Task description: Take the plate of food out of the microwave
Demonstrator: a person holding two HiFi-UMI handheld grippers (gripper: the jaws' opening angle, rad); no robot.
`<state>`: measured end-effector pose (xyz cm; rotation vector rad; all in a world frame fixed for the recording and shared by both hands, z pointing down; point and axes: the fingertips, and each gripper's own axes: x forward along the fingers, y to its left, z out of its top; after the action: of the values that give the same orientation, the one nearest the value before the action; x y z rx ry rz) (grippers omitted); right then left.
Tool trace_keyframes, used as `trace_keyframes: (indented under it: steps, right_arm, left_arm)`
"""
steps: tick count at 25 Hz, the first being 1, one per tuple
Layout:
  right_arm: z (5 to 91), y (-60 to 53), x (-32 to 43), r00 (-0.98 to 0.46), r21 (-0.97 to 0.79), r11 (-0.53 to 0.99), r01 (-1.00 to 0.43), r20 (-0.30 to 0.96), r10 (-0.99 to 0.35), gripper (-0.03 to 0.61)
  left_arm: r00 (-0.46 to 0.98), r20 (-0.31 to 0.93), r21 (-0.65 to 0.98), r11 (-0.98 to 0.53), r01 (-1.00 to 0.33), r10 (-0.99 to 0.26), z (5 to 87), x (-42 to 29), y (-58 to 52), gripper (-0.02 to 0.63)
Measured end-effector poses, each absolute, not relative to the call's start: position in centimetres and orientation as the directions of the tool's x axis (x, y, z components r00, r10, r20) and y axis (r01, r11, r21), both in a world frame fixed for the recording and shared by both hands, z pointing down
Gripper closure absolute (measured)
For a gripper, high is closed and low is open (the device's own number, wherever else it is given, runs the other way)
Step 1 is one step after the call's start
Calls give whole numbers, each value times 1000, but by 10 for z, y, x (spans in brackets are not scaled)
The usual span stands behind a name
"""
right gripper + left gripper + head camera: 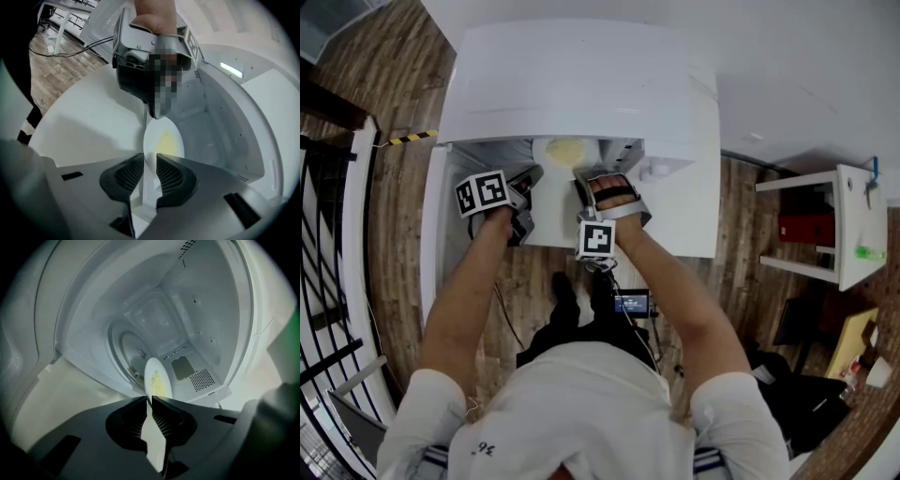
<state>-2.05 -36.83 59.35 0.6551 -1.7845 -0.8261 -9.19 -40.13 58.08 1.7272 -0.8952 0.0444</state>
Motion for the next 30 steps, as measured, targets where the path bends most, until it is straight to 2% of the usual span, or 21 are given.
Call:
trace_keyframes:
  steps: [16,27,30]
  right_arm:
    - [598,-381,-10,-259,813,580,-55,549,-794,515]
    - [576,-375,-18,-332,828,558,-53,512,-792,546]
    - [572,-371,-18,-345,827,559,-62,508,-789,549]
  left_arm:
    - [716,463,812,-73,-579,-523,577,-93,-406,575]
    - [729,409,825,-120,-553,-548,565,-95,-407,572]
    - [738,393,832,-131,-540,-548,564,-93,-403,549]
